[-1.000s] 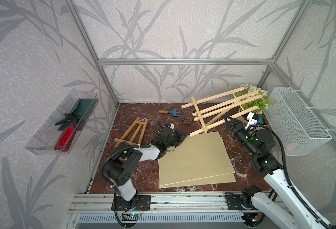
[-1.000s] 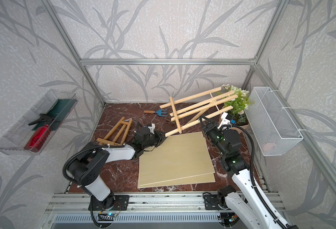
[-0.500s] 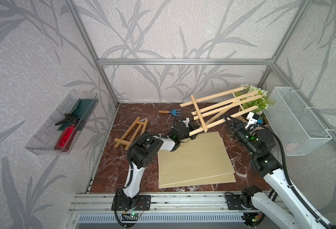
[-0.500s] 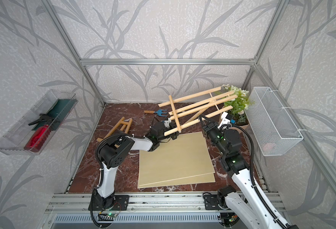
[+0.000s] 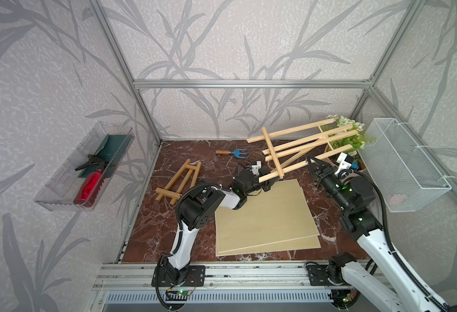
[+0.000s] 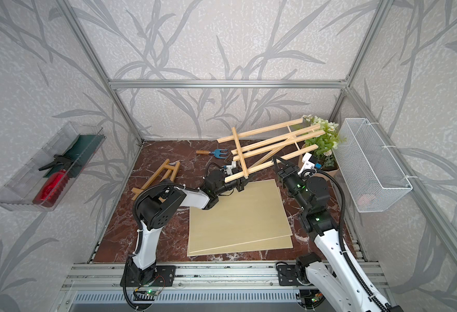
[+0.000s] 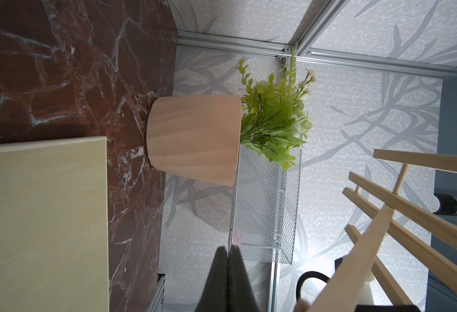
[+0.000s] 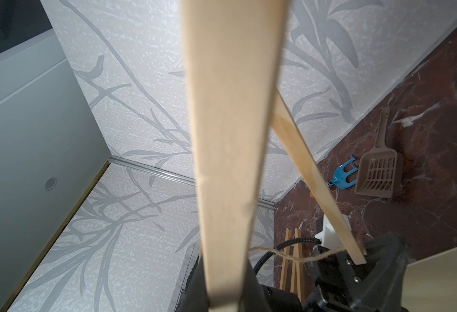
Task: Disassemble the easel
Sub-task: Fold up the easel.
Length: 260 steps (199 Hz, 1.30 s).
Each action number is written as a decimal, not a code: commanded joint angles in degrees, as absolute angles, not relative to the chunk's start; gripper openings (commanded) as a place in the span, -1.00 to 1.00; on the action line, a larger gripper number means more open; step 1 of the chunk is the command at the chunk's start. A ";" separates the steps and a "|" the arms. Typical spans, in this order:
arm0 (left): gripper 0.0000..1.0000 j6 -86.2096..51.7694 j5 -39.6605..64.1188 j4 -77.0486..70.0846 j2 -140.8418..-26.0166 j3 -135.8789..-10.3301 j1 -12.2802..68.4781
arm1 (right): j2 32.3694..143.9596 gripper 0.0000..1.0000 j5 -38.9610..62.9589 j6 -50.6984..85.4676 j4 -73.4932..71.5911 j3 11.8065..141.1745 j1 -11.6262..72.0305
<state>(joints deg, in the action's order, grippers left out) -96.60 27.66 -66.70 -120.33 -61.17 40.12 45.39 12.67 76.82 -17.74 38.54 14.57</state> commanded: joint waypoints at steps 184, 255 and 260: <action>-1.00 -97.88 28.31 -77.37 -99.93 -43.61 30.08 | 55.58 -1.00 12.51 71.74 -21.28 36.69 9.49; -0.67 -99.30 28.35 -81.18 -101.12 -36.49 27.06 | 66.31 -1.00 12.18 73.19 -26.25 42.68 9.58; -0.65 -99.29 28.53 -81.17 -101.09 -35.92 26.75 | 67.16 -1.00 12.19 73.14 -26.48 43.15 9.58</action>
